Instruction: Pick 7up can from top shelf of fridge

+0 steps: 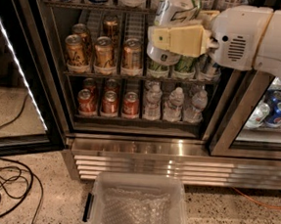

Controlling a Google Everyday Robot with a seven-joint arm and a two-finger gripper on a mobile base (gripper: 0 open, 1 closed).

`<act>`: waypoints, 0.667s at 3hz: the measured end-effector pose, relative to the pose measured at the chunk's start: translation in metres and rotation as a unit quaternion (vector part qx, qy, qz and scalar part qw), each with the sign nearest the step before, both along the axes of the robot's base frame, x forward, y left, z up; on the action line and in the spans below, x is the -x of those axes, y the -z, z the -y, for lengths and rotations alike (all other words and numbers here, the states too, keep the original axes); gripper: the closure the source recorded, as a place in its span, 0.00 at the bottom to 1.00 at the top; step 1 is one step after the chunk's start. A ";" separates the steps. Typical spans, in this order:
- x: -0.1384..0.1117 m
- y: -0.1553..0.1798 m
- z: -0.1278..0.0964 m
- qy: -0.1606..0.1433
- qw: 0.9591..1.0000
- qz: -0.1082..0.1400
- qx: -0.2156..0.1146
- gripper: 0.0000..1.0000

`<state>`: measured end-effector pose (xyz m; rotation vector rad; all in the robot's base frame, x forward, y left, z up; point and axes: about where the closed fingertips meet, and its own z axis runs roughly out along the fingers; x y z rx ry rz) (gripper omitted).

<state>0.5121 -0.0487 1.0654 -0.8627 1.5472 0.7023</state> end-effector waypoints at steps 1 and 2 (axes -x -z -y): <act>0.000 0.000 0.000 0.000 1.000 0.000 0.000 1.00; 0.013 0.019 -0.021 -0.026 0.999 -0.030 -0.017 1.00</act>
Offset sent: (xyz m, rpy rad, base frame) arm -0.0281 0.0455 -0.0517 0.0865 0.1564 0.1193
